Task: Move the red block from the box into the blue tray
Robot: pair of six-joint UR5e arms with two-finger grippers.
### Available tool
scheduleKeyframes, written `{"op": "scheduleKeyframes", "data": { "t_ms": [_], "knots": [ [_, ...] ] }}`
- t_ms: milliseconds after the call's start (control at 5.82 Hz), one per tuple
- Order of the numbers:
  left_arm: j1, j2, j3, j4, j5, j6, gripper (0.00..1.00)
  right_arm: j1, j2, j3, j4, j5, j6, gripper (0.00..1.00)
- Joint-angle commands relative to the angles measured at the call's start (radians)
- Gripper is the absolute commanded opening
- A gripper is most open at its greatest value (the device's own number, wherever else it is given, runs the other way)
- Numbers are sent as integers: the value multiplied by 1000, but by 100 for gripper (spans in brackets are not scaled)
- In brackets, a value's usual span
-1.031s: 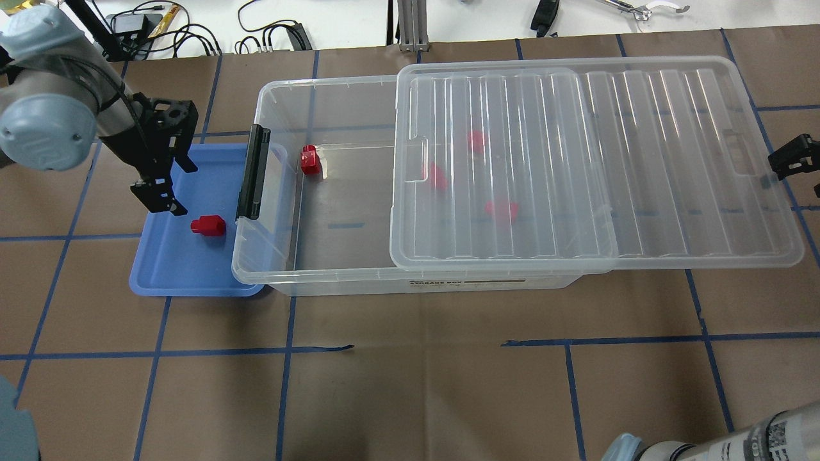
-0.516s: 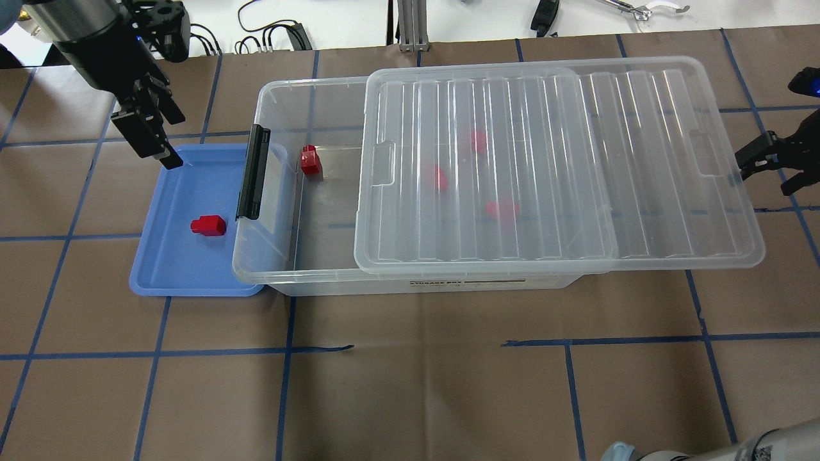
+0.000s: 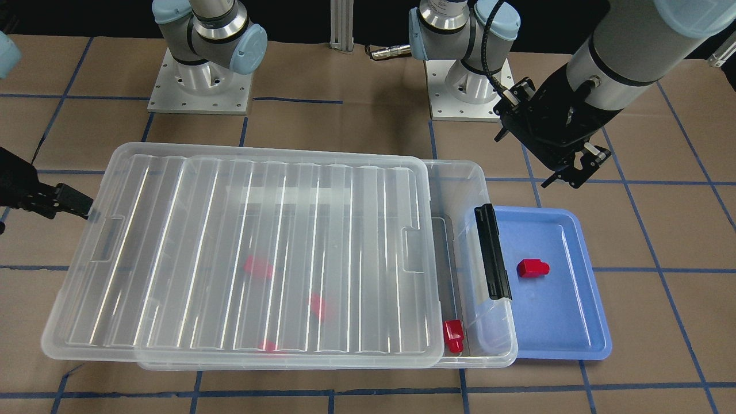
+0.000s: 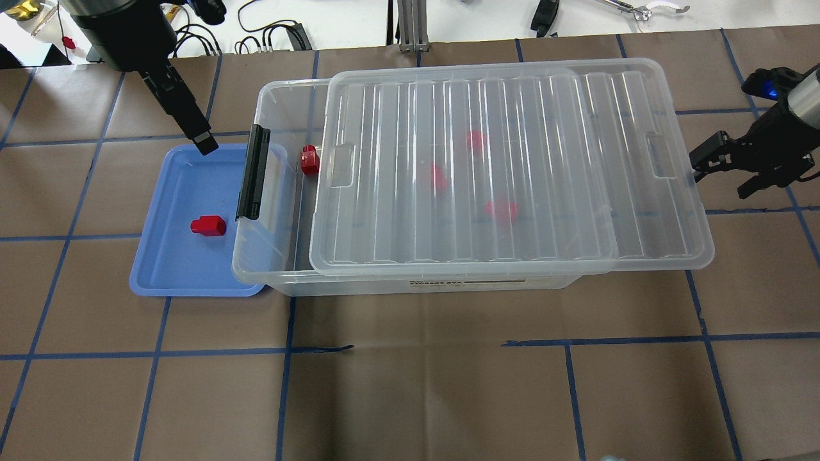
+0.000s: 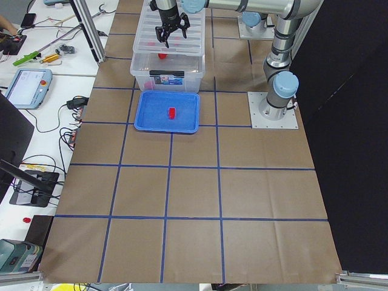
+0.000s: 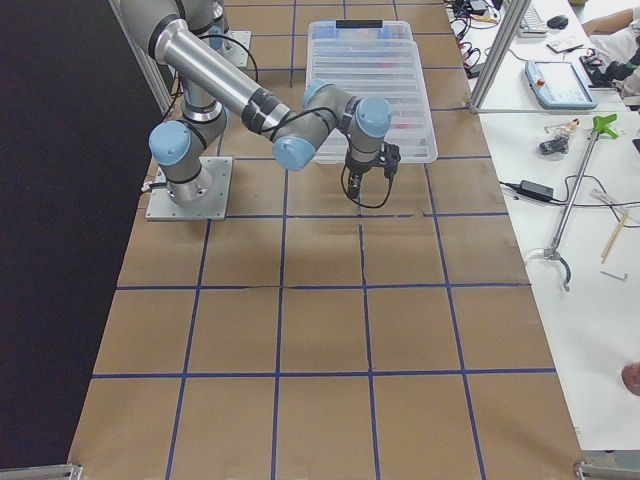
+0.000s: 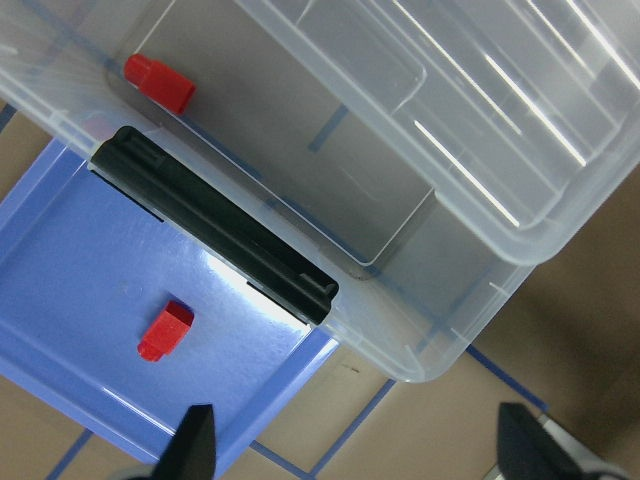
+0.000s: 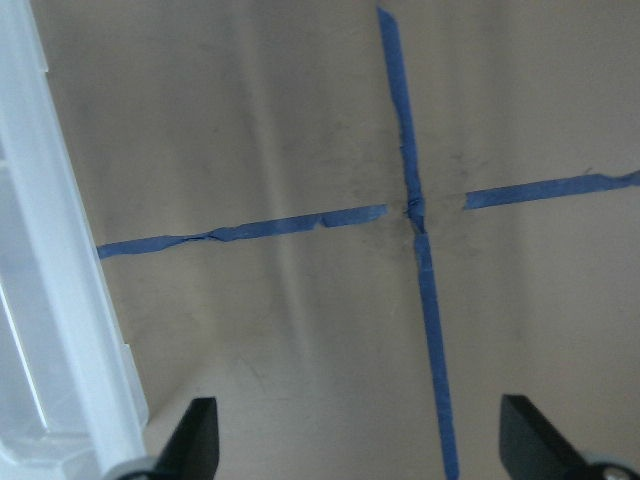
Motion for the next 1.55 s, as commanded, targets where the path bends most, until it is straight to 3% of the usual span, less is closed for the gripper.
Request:
{"op": "scheduleKeyframes", "data": {
  "t_ms": [0, 172, 344, 688, 859, 1031, 1375],
  "knots": [
    [-18, 43, -16, 1, -1, -257, 98, 99, -33, 27, 0, 1, 124, 100],
    [-18, 103, -61, 16, 1, -389, 98, 141, -42, 33, 0, 1, 186, 100],
    [-18, 155, -132, 95, 98, -533, 98, 181, -45, 31, -2, 1, 210, 100],
    [-23, 236, -274, 240, 98, -881, 98, 212, -103, -60, 35, -16, 211, 100],
    [-23, 247, -311, 298, 67, -890, 98, 260, -143, -141, 138, -20, 230, 100],
    [-22, 237, -303, 302, 68, -902, 98, 328, -160, -226, 246, -22, 366, 100],
    [-22, 237, -308, 302, 67, -902, 98, 437, -160, -257, 285, -25, 516, 100]
  ]
}}
